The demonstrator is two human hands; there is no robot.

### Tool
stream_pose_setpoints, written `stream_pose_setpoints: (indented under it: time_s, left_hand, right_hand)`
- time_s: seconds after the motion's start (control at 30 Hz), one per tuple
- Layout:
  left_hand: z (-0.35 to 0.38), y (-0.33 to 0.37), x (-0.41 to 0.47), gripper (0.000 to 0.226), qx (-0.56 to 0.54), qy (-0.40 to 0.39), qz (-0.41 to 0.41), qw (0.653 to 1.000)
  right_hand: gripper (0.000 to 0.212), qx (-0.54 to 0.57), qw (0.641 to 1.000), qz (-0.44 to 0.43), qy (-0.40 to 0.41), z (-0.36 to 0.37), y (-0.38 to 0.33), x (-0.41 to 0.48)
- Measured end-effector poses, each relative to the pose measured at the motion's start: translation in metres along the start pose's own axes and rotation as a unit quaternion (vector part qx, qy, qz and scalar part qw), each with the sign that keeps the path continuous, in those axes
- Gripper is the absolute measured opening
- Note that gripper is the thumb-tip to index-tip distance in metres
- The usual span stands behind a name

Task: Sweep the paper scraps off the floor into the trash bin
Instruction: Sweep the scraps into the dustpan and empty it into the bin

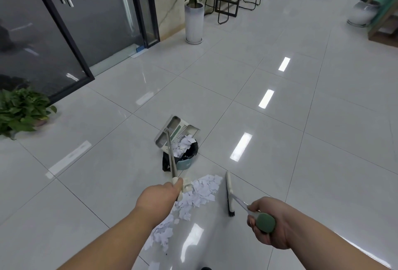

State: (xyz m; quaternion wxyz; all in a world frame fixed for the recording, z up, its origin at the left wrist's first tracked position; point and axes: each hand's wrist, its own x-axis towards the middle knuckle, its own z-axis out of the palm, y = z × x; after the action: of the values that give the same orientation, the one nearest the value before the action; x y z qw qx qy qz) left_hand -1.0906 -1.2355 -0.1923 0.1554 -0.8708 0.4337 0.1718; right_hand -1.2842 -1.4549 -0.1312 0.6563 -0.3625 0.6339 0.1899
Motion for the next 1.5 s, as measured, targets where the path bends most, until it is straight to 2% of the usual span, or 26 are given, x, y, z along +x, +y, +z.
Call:
stream_pose_setpoints:
  time_s: [0.2,0.33,0.47,0.77,1.0,1.17,1.23,1.33,1.5]
  left_hand:
    - [-0.004,-0.008,-0.004,0.08,0.028,-0.004,0.015,0.999]
    - [-0.006,-0.016,-0.008,0.081,0.02,0.006,0.002,1.0]
    - [-0.013,-0.019,-0.016,0.078,0.03,0.003,0.011,0.999]
    - [-0.033,-0.022,-0.028,0.072,0.077,0.003,0.02,0.997]
    - [-0.042,-0.026,-0.038,0.071,0.043,0.009,-0.025,0.999]
    - [-0.049,-0.033,-0.052,0.056,-0.017,0.061,-0.092,0.994]
    - [-0.051,-0.037,-0.061,0.05,-0.086,0.104,-0.141,0.981]
    - [-0.057,-0.044,-0.077,0.045,-0.208,0.175,-0.221,0.937]
    - [-0.06,-0.063,-0.103,0.041,-0.341,0.203,-0.334,0.855]
  right_hand:
    - [0.012,0.004,1.0,-0.007,0.005,0.0,0.003,0.006]
    - [0.007,-0.006,1.0,-0.008,0.001,0.0,0.005,0.007]
    - [0.014,-0.005,1.0,0.002,-0.008,-0.003,0.005,0.013]
    - [0.009,-0.019,0.999,0.015,-0.023,-0.007,0.006,0.018]
    - [0.006,-0.029,1.0,0.0,-0.012,-0.005,0.008,0.014]
    - [0.008,-0.047,0.999,-0.026,0.0,-0.001,0.006,0.009]
    - [0.008,-0.065,0.997,-0.037,0.003,0.001,0.004,0.009]
    - [0.012,-0.096,0.994,-0.056,0.004,0.008,-0.002,0.01]
    - [0.016,-0.117,0.99,-0.072,-0.011,0.034,-0.021,0.011]
